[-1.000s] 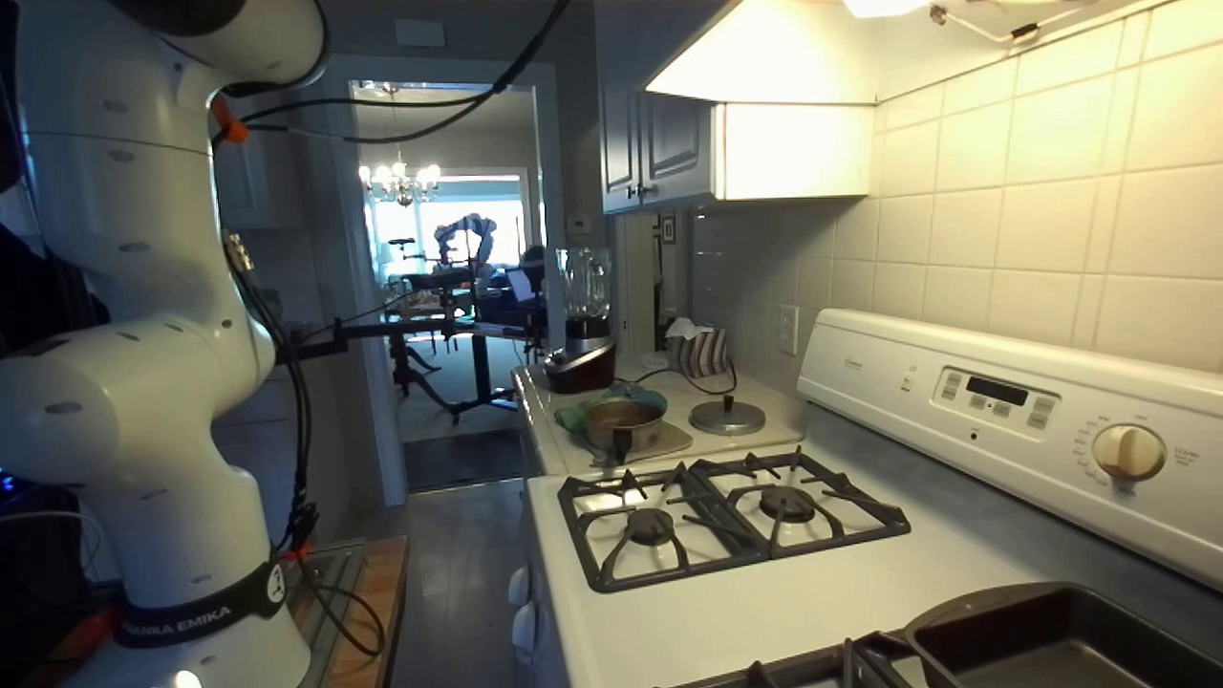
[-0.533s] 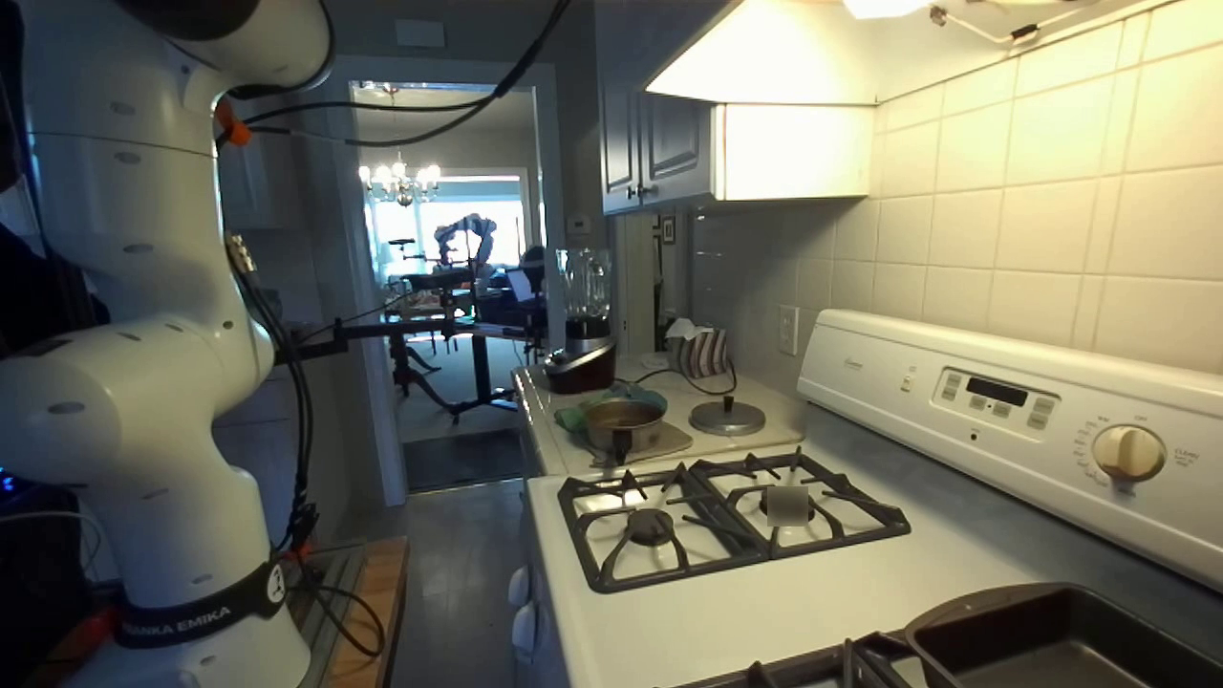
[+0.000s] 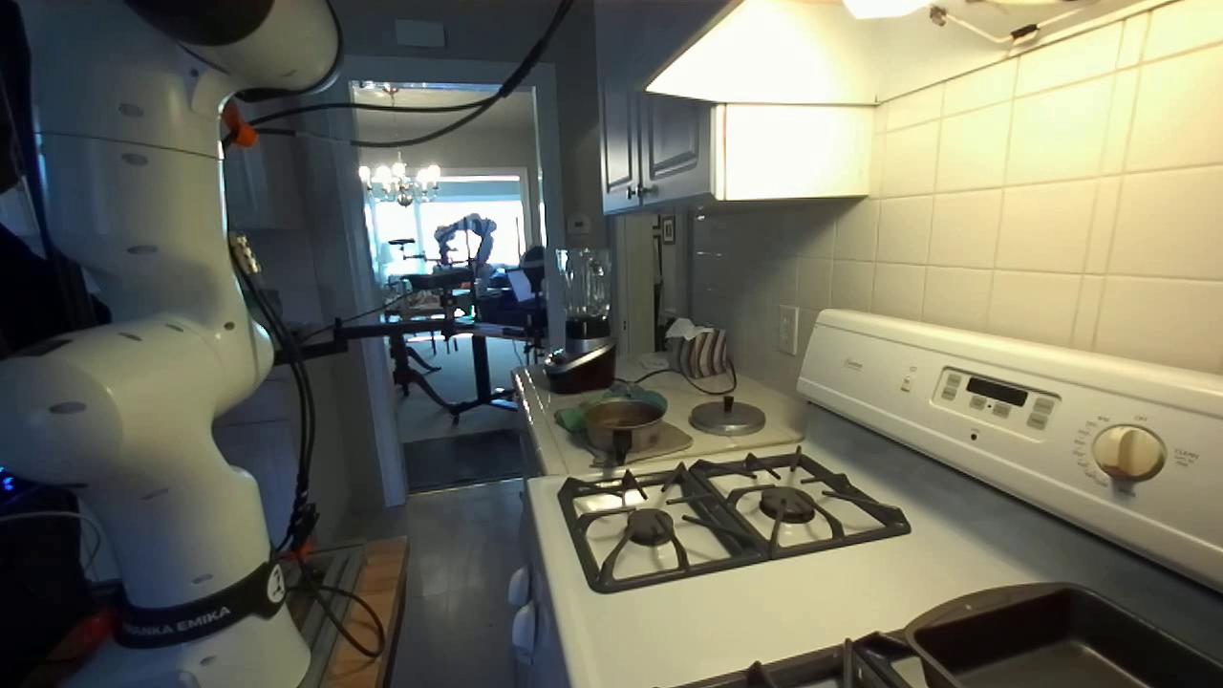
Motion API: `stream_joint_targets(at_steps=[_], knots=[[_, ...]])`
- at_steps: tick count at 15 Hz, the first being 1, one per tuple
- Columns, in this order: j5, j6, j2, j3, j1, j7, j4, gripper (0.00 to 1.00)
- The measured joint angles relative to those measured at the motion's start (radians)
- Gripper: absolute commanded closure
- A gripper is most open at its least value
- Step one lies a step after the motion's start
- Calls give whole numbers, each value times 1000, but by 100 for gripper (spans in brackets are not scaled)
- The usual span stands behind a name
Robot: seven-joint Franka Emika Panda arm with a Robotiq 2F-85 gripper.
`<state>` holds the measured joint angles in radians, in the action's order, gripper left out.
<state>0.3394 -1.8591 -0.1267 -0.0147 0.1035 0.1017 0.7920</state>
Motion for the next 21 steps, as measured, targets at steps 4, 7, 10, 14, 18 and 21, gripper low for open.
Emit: stream_joint_targets(at_steps=[4, 7, 10, 14, 18, 21], knots=[[0, 0, -7, 0, -1, -14, -12, 0], [0, 0, -15, 0, -2, -26, -24, 0], [-1, -2, -18, 0, -2, -33, -28, 0], [-4, -16, -22, 0, -2, -40, -30, 0], [-9, -18, -28, -1, -2, -56, -40, 0], [-17, -19, -28, -3, -2, -71, -41, 0]])
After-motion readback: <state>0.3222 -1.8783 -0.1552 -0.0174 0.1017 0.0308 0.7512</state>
